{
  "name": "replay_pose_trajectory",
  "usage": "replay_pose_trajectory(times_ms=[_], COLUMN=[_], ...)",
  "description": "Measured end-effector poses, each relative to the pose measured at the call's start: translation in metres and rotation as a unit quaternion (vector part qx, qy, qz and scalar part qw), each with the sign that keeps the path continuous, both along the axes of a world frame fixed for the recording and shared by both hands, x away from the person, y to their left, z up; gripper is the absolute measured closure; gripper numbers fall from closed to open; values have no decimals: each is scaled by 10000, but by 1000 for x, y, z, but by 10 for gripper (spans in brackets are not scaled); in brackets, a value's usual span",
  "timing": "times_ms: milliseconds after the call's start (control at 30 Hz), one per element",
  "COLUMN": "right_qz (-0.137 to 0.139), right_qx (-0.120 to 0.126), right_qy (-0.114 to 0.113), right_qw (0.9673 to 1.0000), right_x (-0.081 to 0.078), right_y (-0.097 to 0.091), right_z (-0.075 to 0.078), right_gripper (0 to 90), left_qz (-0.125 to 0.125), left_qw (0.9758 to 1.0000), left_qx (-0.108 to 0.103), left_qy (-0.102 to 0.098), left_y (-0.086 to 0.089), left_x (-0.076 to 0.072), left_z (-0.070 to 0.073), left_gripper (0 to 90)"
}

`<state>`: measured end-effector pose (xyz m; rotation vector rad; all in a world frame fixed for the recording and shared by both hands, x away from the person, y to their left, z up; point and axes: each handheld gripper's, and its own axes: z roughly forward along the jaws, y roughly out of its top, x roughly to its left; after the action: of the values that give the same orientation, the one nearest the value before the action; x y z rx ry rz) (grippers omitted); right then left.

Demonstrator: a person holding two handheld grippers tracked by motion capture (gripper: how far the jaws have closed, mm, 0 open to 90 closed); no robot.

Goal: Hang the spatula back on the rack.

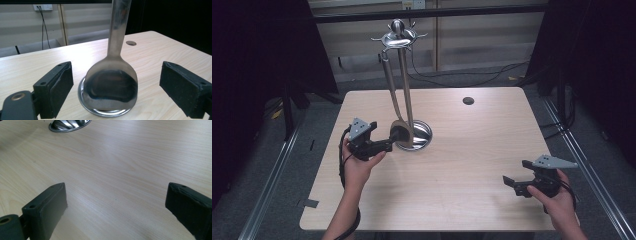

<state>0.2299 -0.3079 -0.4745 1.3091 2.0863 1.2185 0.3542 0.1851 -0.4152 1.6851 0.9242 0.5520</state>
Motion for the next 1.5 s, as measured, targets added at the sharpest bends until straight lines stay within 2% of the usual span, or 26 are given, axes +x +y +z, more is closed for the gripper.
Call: replay_pose_trajectory(times_ms=[500,767,900,1300,1433,1467,1500], right_qz=[-21,-5,3,77,91,93,99], right_qx=[-2,-12,-9,-31,-33,-31,-37], right_qy=[-47,-55,-48,-18,-17,-16,-13], right_qw=[10000,10000,10000,10000,10000,10000,9999], right_x=[0,1,2,3,3,3,3], right_y=[1,2,2,5,6,6,6], right_z=[1,1,0,0,-1,-1,-1], right_gripper=[33,34,34,34,34,34,34], left_qz=[-59,-25,-23,-11,-13,-8,-15], left_qw=[9998,9993,9994,9988,9989,9988,9988], left_qx=[127,295,264,388,326,401,390], left_qy=[123,211,238,304,322,297,307], left_y=[6,10,12,19,22,23,23], left_x=[-8,-12,-13,-17,-20,-20,-21], left_z=[-13,-22,-27,-41,-42,-42,-43], left_gripper=[106,105,105,104,103,103,103])
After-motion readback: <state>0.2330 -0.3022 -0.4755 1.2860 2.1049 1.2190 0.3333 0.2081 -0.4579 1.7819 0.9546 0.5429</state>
